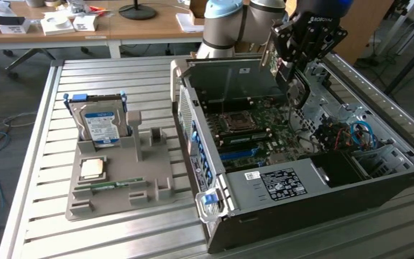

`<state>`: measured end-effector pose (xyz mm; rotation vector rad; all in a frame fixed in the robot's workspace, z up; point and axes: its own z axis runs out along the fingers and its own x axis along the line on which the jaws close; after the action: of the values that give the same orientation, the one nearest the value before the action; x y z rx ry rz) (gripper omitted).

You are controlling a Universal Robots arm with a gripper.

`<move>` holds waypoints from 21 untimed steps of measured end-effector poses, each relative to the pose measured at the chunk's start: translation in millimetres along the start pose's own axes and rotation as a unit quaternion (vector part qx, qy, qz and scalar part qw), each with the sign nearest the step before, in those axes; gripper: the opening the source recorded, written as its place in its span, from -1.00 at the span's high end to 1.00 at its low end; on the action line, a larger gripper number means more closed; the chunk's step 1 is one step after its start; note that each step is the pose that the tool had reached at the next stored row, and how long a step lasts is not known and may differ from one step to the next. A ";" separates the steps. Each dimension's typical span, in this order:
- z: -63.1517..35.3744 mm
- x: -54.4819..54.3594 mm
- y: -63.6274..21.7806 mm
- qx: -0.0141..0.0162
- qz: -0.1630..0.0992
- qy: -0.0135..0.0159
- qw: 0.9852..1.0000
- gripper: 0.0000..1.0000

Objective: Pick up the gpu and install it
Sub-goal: 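Pick up the gpu and move the gpu toward the slot, then insert the gpu into the slot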

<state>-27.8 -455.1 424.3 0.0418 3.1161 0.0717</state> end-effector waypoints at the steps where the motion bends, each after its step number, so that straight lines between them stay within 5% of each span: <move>1: 0.6 0.0 -0.1 0.000 0.000 0.000 1.000 0.48; 16: 0.9 0.0 -0.1 0.000 0.000 0.000 1.000 0.48; 21: 1.0 0.0 -0.1 -0.001 -0.023 0.001 1.000 0.48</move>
<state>-27.8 -455.1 423.3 -0.0289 3.1173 0.0725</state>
